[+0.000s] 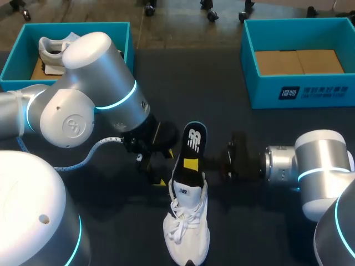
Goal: Take the shoe out of the shoebox, open the shoe tongue, remove and reinsert the insole, then place the shoe into the shoebox
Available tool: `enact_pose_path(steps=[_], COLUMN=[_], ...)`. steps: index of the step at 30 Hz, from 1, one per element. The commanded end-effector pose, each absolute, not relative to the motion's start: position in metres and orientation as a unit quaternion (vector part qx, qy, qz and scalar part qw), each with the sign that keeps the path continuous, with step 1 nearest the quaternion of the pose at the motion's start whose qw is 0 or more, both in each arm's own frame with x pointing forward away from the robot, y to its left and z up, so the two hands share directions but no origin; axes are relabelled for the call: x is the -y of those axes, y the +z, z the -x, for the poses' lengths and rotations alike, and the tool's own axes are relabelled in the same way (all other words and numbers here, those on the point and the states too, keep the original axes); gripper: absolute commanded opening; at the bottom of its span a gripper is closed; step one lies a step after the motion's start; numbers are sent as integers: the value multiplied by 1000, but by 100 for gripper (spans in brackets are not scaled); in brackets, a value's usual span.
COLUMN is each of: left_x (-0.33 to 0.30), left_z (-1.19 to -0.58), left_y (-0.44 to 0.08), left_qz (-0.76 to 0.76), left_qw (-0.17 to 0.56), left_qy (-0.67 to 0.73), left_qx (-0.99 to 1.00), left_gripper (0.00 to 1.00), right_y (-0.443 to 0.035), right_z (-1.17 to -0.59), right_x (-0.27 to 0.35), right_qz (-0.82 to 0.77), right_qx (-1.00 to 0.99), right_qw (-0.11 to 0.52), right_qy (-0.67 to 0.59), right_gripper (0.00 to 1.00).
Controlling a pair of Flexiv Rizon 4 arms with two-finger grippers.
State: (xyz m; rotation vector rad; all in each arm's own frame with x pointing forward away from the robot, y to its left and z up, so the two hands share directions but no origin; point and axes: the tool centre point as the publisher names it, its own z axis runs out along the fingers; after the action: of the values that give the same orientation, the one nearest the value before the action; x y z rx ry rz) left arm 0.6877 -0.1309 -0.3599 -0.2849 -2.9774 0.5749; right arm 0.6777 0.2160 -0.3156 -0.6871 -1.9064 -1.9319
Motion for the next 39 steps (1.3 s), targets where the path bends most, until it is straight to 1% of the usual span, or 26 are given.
enact_pose_path(steps=[1,11,17,18,19,21,22,27,33,34,35,39], left_x=[130,130,130,130,130,130,130,130,130,130,130,130], left_z=[-687,-687,-687,-687,-687,-687,-687,-687,-687,-687,-687,-687], left_y=[-360,-360,-360,-360,-360,-360,-360,-360,-360,-360,-360,-360], left_qz=[93,93,93,93,93,93,93,93,93,93,93,93], left_qw=[47,47,47,47,47,47,47,47,47,47,47,47], left_qy=[189,189,189,189,189,189,189,189,189,189,189,189], left_qx=[976,976,976,976,976,976,976,976,976,976,976,976], left_gripper=[100,100,100,100,100,100,100,100,100,100,100,100], right_y=[-331,-353,-351,-349,-346,-342,-339,-328,-320,-320,-319,-319], right_z=[-672,-651,-649,-649,-650,-652,-653,-659,-669,-669,-672,-676], right_x=[-221,-226,-229,-229,-229,-230,-231,-230,-227,-227,-226,-225], right_qz=[251,293,294,292,289,284,281,270,262,262,260,260], right_qx=[670,675,679,680,682,685,687,693,692,692,691,687], right_qw=[178,198,202,200,199,195,193,183,180,180,180,181], right_qy=[-675,-648,-642,-642,-642,-642,-642,-644,-648,-648,-650,-654], right_gripper=[0,0,0,19,32,41,44,42,33,33,27,24])
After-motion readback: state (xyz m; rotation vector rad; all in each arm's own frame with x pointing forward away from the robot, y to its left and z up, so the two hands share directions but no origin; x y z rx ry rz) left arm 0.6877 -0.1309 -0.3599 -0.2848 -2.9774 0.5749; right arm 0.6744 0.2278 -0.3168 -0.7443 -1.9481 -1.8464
